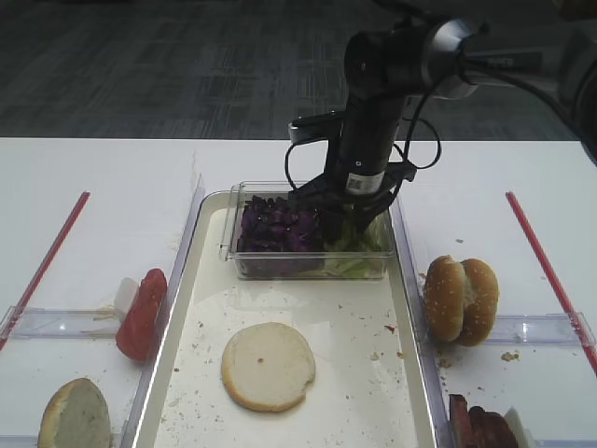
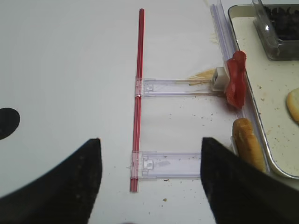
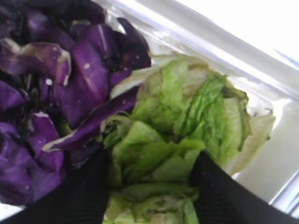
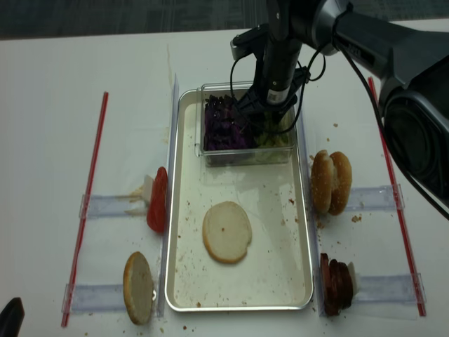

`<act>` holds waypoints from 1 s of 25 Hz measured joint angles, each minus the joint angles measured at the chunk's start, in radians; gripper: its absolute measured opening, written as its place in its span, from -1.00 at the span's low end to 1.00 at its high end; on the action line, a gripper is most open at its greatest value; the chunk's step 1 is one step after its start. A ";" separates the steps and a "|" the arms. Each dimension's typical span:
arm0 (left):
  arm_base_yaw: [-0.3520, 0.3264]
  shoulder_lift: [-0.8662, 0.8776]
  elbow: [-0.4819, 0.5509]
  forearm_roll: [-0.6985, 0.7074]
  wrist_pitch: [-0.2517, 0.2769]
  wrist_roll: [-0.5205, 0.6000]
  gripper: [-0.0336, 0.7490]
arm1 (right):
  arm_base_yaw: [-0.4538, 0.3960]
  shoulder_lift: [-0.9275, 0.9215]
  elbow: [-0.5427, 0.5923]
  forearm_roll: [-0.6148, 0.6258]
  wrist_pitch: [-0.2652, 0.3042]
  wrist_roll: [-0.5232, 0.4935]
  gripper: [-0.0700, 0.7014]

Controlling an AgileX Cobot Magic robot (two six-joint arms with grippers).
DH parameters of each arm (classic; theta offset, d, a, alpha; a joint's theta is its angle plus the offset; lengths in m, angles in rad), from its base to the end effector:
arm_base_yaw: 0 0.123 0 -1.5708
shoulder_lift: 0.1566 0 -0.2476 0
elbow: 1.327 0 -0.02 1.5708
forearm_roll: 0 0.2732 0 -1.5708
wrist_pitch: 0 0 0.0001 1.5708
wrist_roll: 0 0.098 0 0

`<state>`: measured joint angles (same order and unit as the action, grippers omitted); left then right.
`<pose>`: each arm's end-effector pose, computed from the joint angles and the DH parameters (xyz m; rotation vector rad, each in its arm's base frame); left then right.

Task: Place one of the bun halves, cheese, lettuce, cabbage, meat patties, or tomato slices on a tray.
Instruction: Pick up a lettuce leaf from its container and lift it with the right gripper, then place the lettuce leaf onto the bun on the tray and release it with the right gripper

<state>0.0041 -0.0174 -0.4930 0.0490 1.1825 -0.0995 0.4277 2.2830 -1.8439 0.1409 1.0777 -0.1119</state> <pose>0.0510 0.0047 0.2735 -0.1178 2.1514 0.0043 0.4194 0.2045 0.1113 -0.7189 2.9273 0.2255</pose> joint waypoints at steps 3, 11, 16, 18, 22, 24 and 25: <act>0.000 0.000 0.000 0.000 0.000 0.000 0.24 | 0.000 0.005 0.000 -0.006 0.000 0.000 -0.11; 0.000 0.000 0.000 0.000 0.000 0.000 0.24 | 0.000 0.002 -0.002 -0.012 0.009 0.000 -0.64; 0.000 0.000 0.000 0.000 0.000 0.000 0.24 | 0.000 -0.044 -0.035 -0.028 0.064 0.000 -0.64; 0.000 0.000 0.000 0.000 0.000 0.000 0.24 | 0.000 -0.067 -0.064 -0.032 0.091 0.000 -0.65; 0.000 0.000 0.000 0.000 0.000 0.000 0.24 | 0.000 -0.101 -0.133 -0.035 0.140 0.000 -0.65; 0.000 0.000 0.000 0.000 0.000 0.000 0.24 | 0.000 -0.107 -0.159 -0.035 0.149 0.000 -0.65; 0.000 0.000 0.000 0.000 0.000 0.000 0.24 | 0.000 -0.109 -0.165 -0.035 0.148 0.002 -0.65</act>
<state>0.0041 -0.0174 -0.4930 0.0490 1.1825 -0.0995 0.4277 2.1738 -2.0087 0.1062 1.2261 -0.1100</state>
